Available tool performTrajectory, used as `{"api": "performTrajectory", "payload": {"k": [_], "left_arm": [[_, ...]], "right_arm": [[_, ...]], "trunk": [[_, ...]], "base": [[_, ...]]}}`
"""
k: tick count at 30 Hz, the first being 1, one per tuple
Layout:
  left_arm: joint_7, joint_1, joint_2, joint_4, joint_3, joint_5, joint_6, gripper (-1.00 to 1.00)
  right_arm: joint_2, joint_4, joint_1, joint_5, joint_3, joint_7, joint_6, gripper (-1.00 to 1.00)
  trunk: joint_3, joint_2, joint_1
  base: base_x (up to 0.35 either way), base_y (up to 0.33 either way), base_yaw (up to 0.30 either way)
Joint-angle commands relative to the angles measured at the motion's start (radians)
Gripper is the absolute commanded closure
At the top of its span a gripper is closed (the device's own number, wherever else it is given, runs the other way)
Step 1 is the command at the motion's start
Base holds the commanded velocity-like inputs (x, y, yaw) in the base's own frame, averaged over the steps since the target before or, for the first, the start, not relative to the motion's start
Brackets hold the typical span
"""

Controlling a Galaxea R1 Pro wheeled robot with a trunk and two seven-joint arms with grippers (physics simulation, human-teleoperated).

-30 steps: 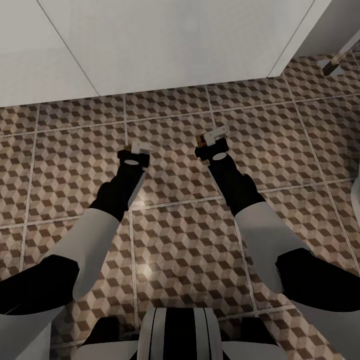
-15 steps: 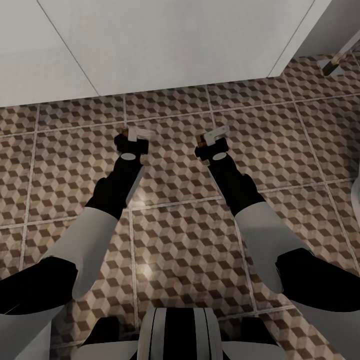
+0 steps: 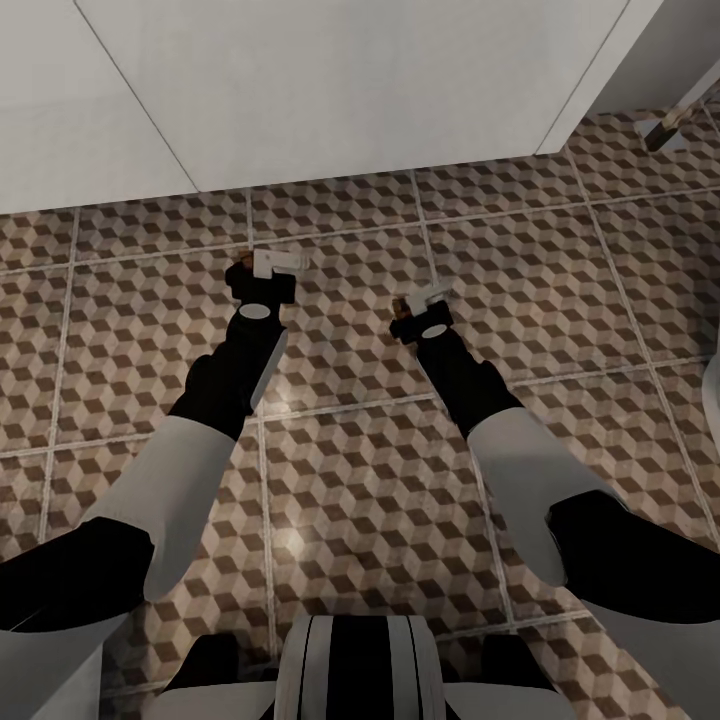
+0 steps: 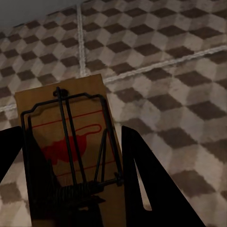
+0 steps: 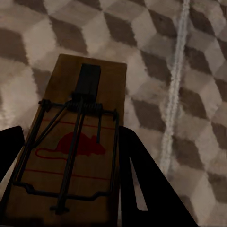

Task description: Take the four mousetraps from the cabinet in the bathroom and place them on the bathroom floor. Make sure all four end up on the same floor surface, and ensure that at least two of them are either under or directly next to the same bathroom sink.

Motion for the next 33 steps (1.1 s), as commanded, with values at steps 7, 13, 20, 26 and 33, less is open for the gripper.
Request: {"api": "performTrajectory", "payload": {"k": [7, 13, 20, 26, 33], "left_arm": [[0.000, 0.003, -0.001, -0.017, -0.002, -0.009, 0.012, 1.00], [-0.001, 0.040, -0.003, -0.045, -0.020, -0.008, 0.014, 1.00], [-0.004, 0.068, -0.007, -0.032, -0.032, -0.007, 0.014, 1.00], [-0.007, 0.070, -0.007, -0.012, -0.034, -0.005, 0.013, 1.00], [-0.009, 0.070, -0.007, 0.015, -0.033, -0.003, 0.010, 1.00]], "right_arm": [[0.000, 0.055, -0.002, 0.008, 0.000, -0.006, -0.033, 1.00], [0.000, 0.056, -0.004, 0.008, 0.000, -0.006, -0.042, 1.00], [0.000, 0.044, -0.004, 0.008, -0.001, -0.006, -0.060, 1.00], [0.000, 0.016, -0.004, 0.006, -0.002, 0.012, -0.074, 1.00], [0.000, 0.009, -0.004, 0.005, -0.002, 0.061, -0.104, 1.00]], "trunk": [[0.000, 0.000, 0.000], [0.000, 0.000, 0.000], [0.000, 0.000, 0.000], [0.000, 0.000, 0.000], [0.000, 0.000, 0.000]], "base": [[0.000, 0.000, 0.000], [0.000, 0.000, 0.000], [0.000, 0.000, 0.000], [0.000, 0.000, 0.000], [0.000, 0.000, 0.000]]}}
